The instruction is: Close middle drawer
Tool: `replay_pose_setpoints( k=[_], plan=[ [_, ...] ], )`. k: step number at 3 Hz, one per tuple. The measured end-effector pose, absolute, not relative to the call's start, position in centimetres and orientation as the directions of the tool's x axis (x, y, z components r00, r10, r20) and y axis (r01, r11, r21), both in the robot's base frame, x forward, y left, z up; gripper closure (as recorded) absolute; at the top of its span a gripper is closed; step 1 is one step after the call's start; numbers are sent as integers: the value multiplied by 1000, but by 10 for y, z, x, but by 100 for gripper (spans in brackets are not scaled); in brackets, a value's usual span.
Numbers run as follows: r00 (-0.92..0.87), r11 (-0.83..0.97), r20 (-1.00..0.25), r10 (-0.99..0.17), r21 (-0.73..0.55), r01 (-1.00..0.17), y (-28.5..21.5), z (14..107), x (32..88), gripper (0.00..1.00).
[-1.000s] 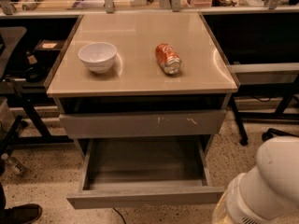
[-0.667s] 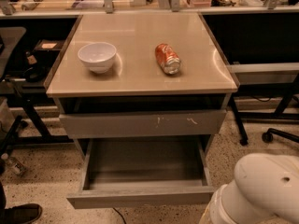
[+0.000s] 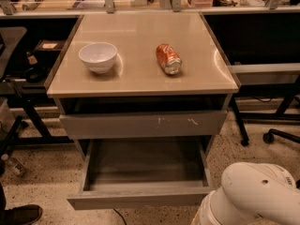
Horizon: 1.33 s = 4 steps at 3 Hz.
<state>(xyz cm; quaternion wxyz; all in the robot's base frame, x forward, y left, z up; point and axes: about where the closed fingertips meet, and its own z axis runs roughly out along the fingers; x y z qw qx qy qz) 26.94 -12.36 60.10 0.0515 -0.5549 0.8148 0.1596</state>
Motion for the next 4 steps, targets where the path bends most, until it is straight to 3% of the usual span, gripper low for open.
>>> replay_pose_setpoints(
  k=[4],
  plan=[
    [-544,509,-342,-766,193,-839,-113,496,309,100]
  ],
)
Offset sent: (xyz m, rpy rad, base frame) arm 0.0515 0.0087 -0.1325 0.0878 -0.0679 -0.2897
